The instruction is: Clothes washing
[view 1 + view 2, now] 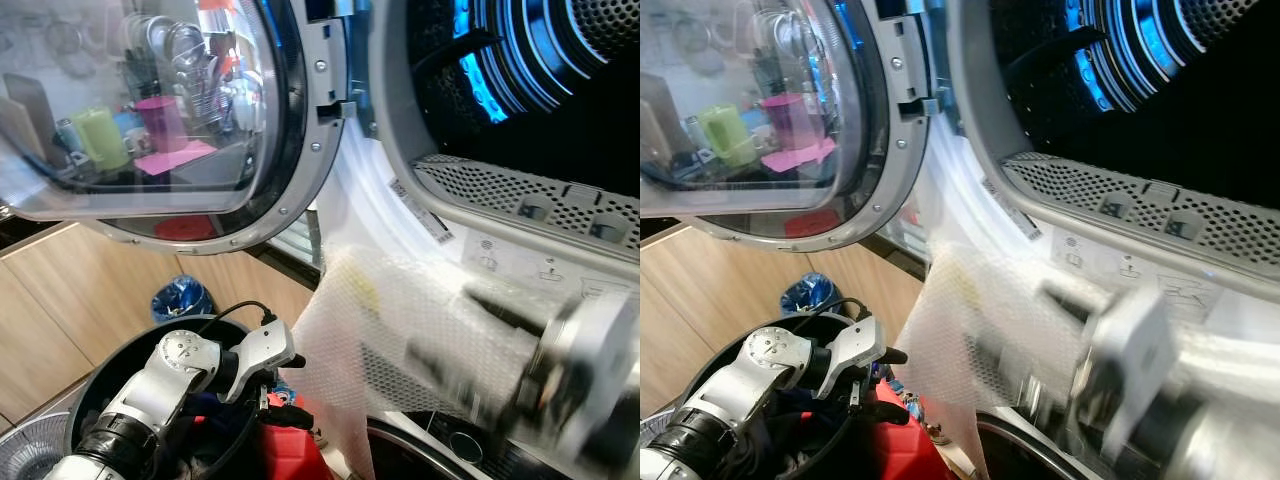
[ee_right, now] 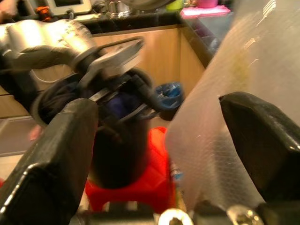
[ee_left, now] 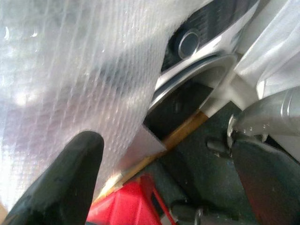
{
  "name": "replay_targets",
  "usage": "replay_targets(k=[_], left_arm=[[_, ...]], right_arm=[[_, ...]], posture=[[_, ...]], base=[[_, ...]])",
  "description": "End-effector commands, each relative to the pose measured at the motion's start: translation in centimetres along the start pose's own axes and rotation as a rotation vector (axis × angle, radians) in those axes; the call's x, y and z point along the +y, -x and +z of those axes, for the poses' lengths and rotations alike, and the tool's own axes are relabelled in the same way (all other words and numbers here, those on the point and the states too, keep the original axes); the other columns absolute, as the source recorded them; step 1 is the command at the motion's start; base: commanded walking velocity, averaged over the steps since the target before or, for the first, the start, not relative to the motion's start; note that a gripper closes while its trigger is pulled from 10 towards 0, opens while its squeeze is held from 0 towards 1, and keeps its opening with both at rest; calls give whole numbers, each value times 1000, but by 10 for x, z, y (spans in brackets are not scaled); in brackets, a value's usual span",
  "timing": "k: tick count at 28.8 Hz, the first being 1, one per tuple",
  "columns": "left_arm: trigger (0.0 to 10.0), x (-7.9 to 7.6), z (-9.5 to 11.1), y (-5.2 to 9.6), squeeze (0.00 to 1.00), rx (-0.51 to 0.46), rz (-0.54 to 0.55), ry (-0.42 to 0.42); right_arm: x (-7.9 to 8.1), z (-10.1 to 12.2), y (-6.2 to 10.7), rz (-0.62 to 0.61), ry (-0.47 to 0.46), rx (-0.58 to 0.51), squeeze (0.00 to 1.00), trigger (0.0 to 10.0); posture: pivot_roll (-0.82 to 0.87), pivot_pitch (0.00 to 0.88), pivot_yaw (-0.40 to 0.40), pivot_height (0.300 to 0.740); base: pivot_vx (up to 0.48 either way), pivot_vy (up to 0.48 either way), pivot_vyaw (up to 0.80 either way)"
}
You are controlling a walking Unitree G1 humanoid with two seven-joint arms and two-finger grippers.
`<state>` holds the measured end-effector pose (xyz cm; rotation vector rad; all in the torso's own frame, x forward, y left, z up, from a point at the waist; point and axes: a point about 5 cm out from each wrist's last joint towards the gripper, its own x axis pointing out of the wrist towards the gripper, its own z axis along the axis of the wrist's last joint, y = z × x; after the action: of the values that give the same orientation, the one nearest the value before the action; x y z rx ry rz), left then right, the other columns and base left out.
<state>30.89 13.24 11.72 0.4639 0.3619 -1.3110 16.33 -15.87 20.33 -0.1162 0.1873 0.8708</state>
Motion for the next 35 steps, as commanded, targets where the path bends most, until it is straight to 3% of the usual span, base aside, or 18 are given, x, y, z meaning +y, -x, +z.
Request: replay_targets(k=[1,4,5,7,10,11,13,16,18,23,28,29,31,35], left_arm=[[10000,3,10,5,0,-28,3,-9],[10000,3,18,7,0,-48,-10,-17],[10000,3,18,7,0,-48,-10,-17],[10000,3,27,17,0,-56,-21,-31],[10000,5,30,28,0,-31,-20,-59],[10000,7,33,37,0,-15,-14,-73],[10000,8,34,50,0,43,-15,-95],[10000,11,34,65,0,107,1,-124],[10000,23,34,82,0,198,99,-147],[10000,27,30,92,0,259,148,-127],[10000,17,0,97,0,391,65,-52],[10000,13,-15,102,0,487,44,-35],[10000,11,-24,104,0,541,38,-34],[10000,19,-36,107,0,589,150,-41]], right_arm=[[0,-28,-5,-8,-55,60,0,10000],[-2,-73,-8,-52,-166,148,0,10000],[-2,-73,-8,-52,-166,148,0,10000],[-12,-144,-7,-221,-291,322,0,10000],[-15,-182,-5,-322,-367,421,0,10000],[-20,-207,-2,-438,-438,480,0,10000],[-22,-234,2,-567,-523,542,0,10000],[-19,-254,4,-646,-583,583,0,10000],[-13,-278,1,-729,-677,625,0,10000],[-5,-295,-7,-785,-729,678,0,10000],[-2,-300,-12,-821,-771,686,0,10000],[-1,-302,-14,-825,-772,693,0,10000],[-1,-303,-15,-826,-769,696,0,10000],[-2,-303,-19,-832,-779,677,0,10000]], posture=[[4,10,112,740],[13,8,110,740],[13,8,110,740],[32,6,108,740],[44,5,108,740],[50,5,107,740],[55,3,106,740],[64,4,106,740],[78,4,108,740],[88,0,107,740],[94,0,109,740],[94,0,110,740],[94,0,110,740],[103,0,108,740]], base=[[0,0,0],[0,0,0],[0,0,0],[0,0,0],[0,0,0],[0,0,0],[0,0,0],[0,0,0],[0,0,0],[0,0,0],[0,0,0],[0,0,0],[0,0,0],[0,0,0]])
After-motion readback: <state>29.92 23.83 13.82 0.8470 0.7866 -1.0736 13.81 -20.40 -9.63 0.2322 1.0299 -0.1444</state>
